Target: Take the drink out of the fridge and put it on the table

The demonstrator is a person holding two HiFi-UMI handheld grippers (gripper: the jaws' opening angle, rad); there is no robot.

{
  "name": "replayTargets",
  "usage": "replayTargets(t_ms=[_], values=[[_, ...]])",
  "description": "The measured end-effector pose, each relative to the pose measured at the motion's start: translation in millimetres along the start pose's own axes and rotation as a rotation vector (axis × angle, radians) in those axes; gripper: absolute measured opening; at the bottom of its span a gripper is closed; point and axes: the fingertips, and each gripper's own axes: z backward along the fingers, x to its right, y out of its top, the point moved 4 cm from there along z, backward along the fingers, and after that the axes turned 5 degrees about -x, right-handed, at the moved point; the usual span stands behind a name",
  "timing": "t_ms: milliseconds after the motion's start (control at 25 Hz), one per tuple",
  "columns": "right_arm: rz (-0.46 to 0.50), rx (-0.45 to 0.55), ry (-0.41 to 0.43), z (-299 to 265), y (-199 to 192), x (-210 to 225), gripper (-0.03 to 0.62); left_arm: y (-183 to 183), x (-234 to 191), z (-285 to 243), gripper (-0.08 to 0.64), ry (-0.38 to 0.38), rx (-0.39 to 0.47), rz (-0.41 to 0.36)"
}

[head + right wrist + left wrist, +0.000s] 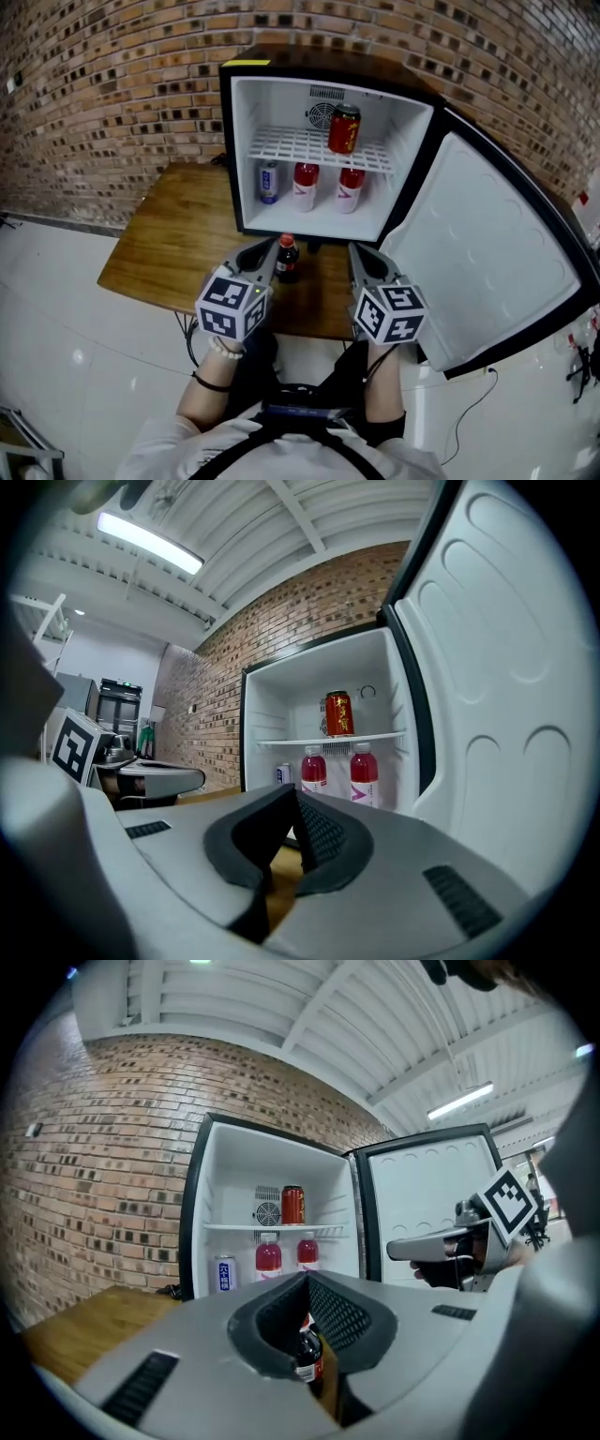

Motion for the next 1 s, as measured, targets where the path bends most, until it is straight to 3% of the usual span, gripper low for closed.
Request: replayTargets(t_ms=[1000], values=[[0.024, 0.020, -0.040, -4.0, -2.9, 6.2, 0.014, 0.2, -7.3, -6.2, 0.000, 0.012, -0.011, 0.026]])
